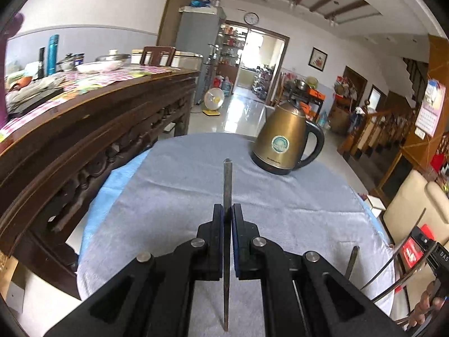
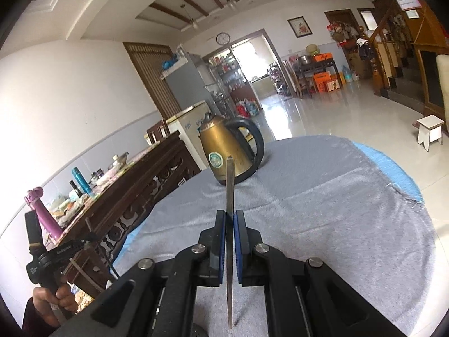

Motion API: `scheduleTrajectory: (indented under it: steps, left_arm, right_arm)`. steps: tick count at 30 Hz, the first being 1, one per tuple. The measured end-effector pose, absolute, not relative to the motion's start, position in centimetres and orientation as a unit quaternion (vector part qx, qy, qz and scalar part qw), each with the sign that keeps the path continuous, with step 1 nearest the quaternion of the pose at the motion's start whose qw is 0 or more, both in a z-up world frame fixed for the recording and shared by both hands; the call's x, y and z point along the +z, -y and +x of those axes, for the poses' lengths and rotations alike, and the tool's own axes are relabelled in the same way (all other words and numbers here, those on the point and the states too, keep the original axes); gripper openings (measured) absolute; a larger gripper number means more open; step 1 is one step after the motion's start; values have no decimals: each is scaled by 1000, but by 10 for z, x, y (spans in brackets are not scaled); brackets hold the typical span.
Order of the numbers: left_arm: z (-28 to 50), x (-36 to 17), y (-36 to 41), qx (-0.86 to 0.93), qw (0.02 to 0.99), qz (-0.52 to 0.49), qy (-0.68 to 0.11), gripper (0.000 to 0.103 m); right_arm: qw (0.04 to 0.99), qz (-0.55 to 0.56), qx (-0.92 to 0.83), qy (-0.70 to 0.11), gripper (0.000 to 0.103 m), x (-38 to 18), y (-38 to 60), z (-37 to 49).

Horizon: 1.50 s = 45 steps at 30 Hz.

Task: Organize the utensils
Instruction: 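Carry the chopsticks with both tools over the green cup and lower them in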

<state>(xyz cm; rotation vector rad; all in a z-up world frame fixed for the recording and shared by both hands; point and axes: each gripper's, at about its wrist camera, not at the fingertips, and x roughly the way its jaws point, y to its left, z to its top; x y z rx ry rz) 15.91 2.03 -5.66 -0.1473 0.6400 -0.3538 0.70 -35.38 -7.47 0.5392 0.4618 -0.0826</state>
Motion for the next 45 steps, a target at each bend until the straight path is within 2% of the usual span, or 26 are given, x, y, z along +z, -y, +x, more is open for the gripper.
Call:
scheduleTrajectory:
  steps: [13, 32, 45]
  left_arm:
    - [108, -23, -46, -195, 937, -73, -279, 5]
    - [46, 46, -38, -282, 928, -95, -224, 5]
    - [41, 40, -8, -322, 916, -103, -218, 5]
  right_arm:
    - [954, 242, -47, -173, 6, -33, 350, -37]
    - [973, 201, 22, -107, 6, 32, 300, -73]
    - [974, 183, 49, -122, 6, 20, 263, -52]
